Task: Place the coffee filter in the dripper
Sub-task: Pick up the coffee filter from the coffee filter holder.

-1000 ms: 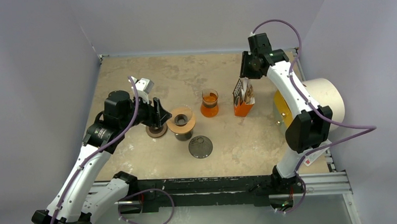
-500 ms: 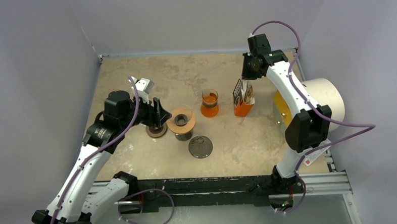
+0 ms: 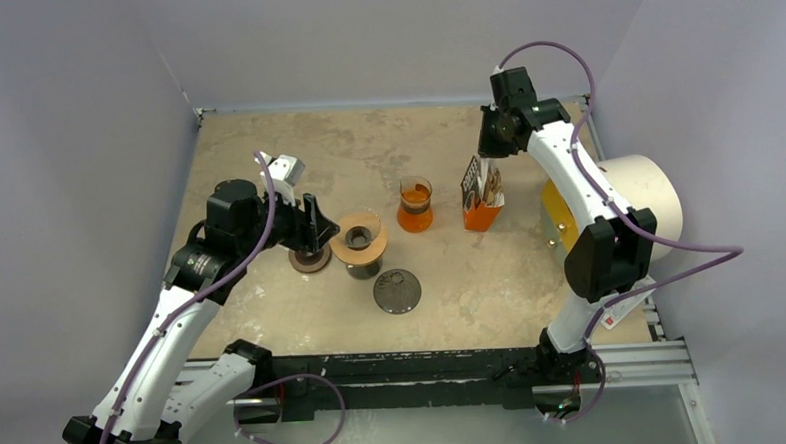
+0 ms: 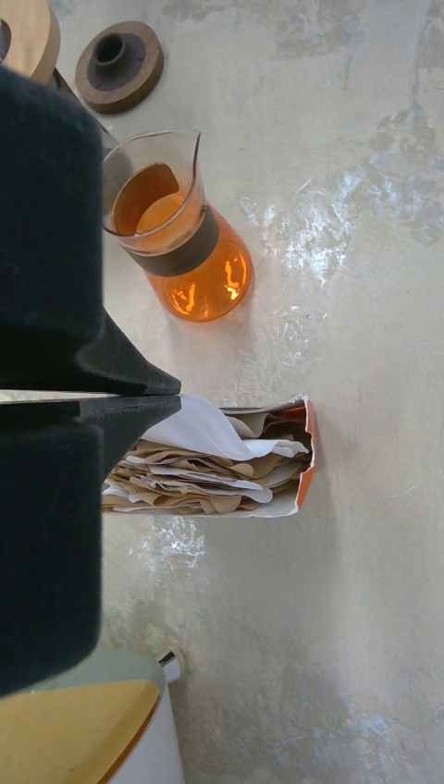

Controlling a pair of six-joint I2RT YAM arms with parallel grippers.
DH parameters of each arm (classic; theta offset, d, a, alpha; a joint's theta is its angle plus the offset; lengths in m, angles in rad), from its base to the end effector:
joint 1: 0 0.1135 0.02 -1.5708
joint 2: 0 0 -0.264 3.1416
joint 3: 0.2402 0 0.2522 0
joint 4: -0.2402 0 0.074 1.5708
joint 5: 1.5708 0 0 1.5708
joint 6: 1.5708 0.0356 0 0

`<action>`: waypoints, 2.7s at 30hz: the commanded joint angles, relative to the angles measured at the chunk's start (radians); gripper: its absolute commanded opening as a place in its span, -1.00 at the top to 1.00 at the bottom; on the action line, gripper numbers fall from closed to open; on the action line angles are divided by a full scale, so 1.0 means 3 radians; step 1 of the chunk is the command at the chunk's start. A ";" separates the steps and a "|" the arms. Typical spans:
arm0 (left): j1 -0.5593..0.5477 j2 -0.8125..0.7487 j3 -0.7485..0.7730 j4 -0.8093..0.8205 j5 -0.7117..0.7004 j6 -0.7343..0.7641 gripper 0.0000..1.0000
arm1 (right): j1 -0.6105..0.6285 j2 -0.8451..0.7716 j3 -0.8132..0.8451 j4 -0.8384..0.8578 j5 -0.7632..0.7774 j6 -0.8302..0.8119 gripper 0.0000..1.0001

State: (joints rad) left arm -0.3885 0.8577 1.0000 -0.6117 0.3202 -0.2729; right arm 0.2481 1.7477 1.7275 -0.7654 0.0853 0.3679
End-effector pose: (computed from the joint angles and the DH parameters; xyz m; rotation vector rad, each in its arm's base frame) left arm 0.1599 -0.0776 0.3585 0.3269 2.0698 -0.7343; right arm 0.3788 0.0928 0.3510 0.1830 2.3546 0.2004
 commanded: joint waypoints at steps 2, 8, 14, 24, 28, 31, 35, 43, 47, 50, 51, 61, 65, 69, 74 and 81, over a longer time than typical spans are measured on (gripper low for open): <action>0.0012 -0.0042 -0.0005 0.0081 -0.0022 0.0050 -0.17 | -0.0009 -0.0114 0.0173 -0.0035 -0.0068 0.0016 1.00; 0.0012 -0.0037 -0.0005 0.0078 -0.0030 0.0046 -0.17 | -0.0010 -0.0224 0.0300 -0.0085 -0.0105 0.0028 1.00; 0.0012 -0.0055 -0.0009 0.0067 -0.0035 0.0041 -0.17 | -0.0010 -0.0281 0.0410 -0.0141 -0.0082 0.0026 1.00; 0.0012 -0.0043 -0.0007 0.0083 -0.0001 0.0033 -0.17 | -0.0005 -0.0442 0.0653 -0.0196 -0.0179 -0.0080 1.00; 0.0012 -0.0024 0.0040 0.0117 0.0091 -0.0034 -0.17 | -0.0004 -0.0575 0.0682 -0.0183 -0.0470 -0.0081 1.00; 0.0012 -0.0002 0.0159 0.0087 0.0248 -0.0151 -0.17 | -0.0003 -0.0730 0.0566 -0.0053 -0.0766 -0.0072 1.00; 0.0012 0.0007 0.0275 0.0090 0.0529 -0.0405 -0.19 | 0.0005 -0.0995 0.0327 0.0234 -0.1256 -0.0059 1.00; 0.0012 -0.0166 0.0190 0.0550 0.1081 -0.1181 -0.36 | 0.0042 -0.1613 -0.0323 0.1125 -0.2404 0.0159 1.00; 0.0012 -0.0314 0.0070 0.0912 0.1260 -0.1591 -0.44 | 0.0123 -0.1763 -0.0557 0.1654 -0.2891 0.0494 1.00; 0.0012 -0.0406 -0.0063 0.1243 0.1376 -0.1928 -0.49 | 0.0345 -0.1838 -0.0633 0.1981 -0.3003 0.0660 1.00; 0.0012 -0.0430 -0.0116 0.1373 0.1443 -0.2060 -0.50 | 0.0462 -0.1844 -0.0615 0.2025 -0.2997 0.0664 1.00; 0.0012 -0.0599 -0.0490 0.2489 0.1672 -0.2870 -0.56 | 0.1079 -0.1832 -0.0729 0.3010 -0.3095 0.1214 1.00; 0.0012 -0.0591 -0.0724 0.3174 0.1726 -0.3301 -0.56 | 0.1303 -0.1781 -0.0759 0.3273 -0.3058 0.1320 1.00; 0.0012 -0.0525 -0.0912 0.3888 0.1703 -0.3680 -0.56 | 0.1477 -0.1719 -0.0778 0.3458 -0.3036 0.1412 1.00; 0.0012 -0.0405 -0.0956 0.4424 0.1670 -0.3947 -0.56 | 0.1624 -0.1666 -0.0755 0.3594 -0.3008 0.1475 1.00; 0.0012 -0.0341 -0.0970 0.4950 0.1617 -0.4273 -0.44 | 0.1727 -0.1746 -0.0902 0.3728 -0.2848 0.1443 1.00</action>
State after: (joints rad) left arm -0.3885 0.7547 0.7197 0.6876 0.8154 -1.4708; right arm 0.7536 1.2552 1.4811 0.2653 -0.7979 0.7933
